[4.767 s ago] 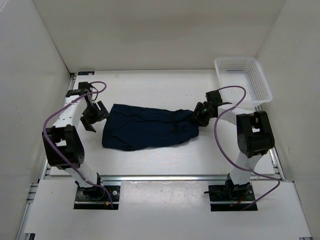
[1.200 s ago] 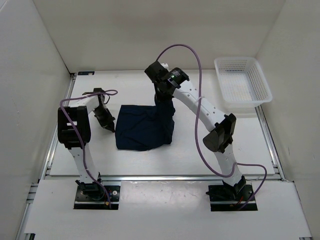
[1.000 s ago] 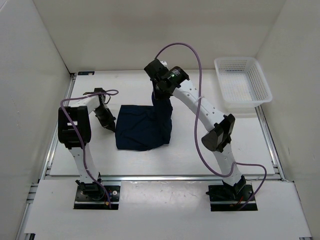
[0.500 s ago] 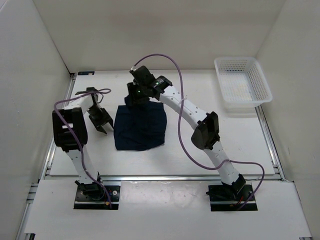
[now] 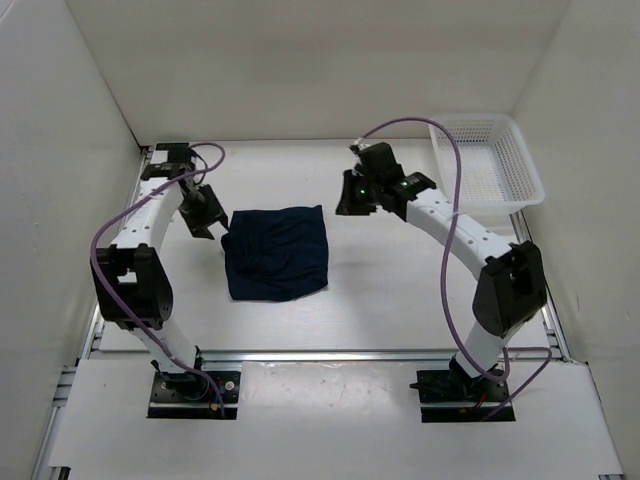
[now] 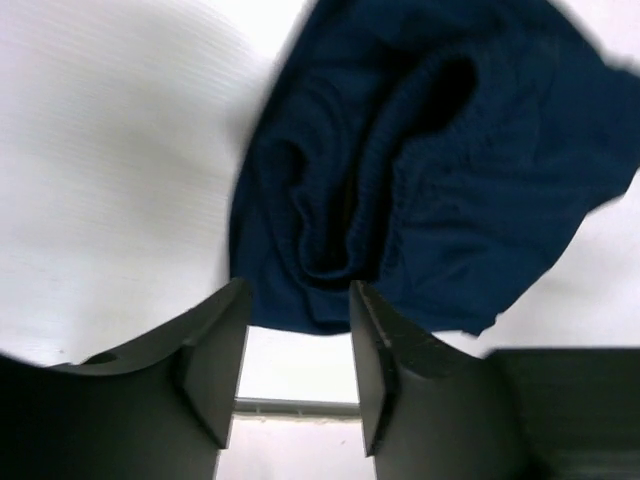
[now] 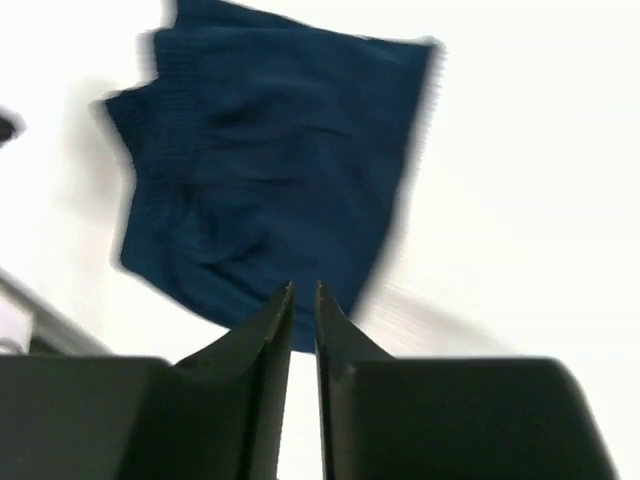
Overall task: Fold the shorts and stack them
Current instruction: Fold the shorts
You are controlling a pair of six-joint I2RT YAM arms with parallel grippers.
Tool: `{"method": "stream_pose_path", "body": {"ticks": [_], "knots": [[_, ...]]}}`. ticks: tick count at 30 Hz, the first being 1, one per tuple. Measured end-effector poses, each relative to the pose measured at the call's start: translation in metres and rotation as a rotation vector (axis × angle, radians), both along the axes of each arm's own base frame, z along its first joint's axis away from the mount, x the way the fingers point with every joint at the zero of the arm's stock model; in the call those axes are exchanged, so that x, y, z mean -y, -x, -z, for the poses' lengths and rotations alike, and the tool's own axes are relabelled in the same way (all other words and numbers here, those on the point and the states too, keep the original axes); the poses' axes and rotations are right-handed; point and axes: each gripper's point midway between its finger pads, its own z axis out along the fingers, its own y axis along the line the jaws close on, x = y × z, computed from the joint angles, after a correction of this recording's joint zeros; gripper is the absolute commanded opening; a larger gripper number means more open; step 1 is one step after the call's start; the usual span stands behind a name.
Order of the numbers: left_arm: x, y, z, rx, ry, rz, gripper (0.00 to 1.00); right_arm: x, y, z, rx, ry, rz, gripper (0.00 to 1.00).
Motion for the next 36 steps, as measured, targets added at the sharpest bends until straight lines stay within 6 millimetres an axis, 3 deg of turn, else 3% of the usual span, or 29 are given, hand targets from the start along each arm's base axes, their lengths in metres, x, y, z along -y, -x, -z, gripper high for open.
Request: {"method": "stream_pose_path", "body": {"ticks": [2,3,4,6,7,10,12,15,19,23,26,30,31,33,34,36], "knots": [[0.019,0.005,0.007,-0.022,0.004,0.062,0.6,0.029,-0.001,0.016,-0.03,0.016,0.066,0.28],[0.029,0.006,0.011,-0.035,0.008,0.093,0.68,0.038,0.002,0.028,-0.059,0.03,0.086,0.34],[0.039,0.006,0.017,-0.048,0.007,0.124,0.75,0.042,0.006,0.04,-0.088,0.045,0.093,0.53],[0.054,0.008,0.033,-0.093,0.0,0.168,0.76,0.045,0.019,0.063,-0.15,0.07,0.085,0.68],[0.06,0.009,0.044,-0.122,-0.005,0.186,0.77,0.045,0.026,0.071,-0.177,0.081,0.073,0.81],[0.068,0.012,0.076,-0.214,-0.019,0.211,0.77,0.038,0.037,0.084,-0.232,0.08,0.032,0.89],[0.068,0.012,0.094,-0.26,-0.025,0.209,0.59,0.032,0.041,0.091,-0.262,0.072,0.009,0.9],[0.066,0.012,0.103,-0.291,-0.028,0.208,0.1,0.024,0.046,0.11,-0.33,0.069,-0.018,0.9],[0.063,0.002,0.09,-0.247,-0.04,0.211,0.1,0.013,0.047,0.141,-0.41,0.079,-0.041,0.9],[0.056,-0.001,0.075,-0.206,-0.044,0.204,0.1,-0.007,0.048,0.154,-0.436,0.076,-0.081,0.89],[0.047,-0.001,0.066,-0.182,-0.043,0.188,0.13,-0.026,0.048,0.154,-0.429,0.062,-0.12,0.81],[0.034,0.0,0.068,-0.189,-0.046,0.166,0.11,-0.05,0.051,0.157,-0.415,0.033,-0.168,0.44],[0.032,0.002,0.069,-0.196,-0.046,0.162,0.1,-0.054,0.053,0.158,-0.416,0.028,-0.178,0.22],[0.027,0.003,0.071,-0.204,-0.048,0.157,0.1,-0.06,0.058,0.16,-0.419,0.017,-0.183,0.05],[0.025,0.004,0.071,-0.206,-0.048,0.155,0.1,-0.061,0.059,0.161,-0.42,0.012,-0.179,0.0],[0.024,0.005,0.072,-0.209,-0.048,0.155,0.1,-0.06,0.06,0.166,-0.421,0.011,-0.163,0.0]]}}
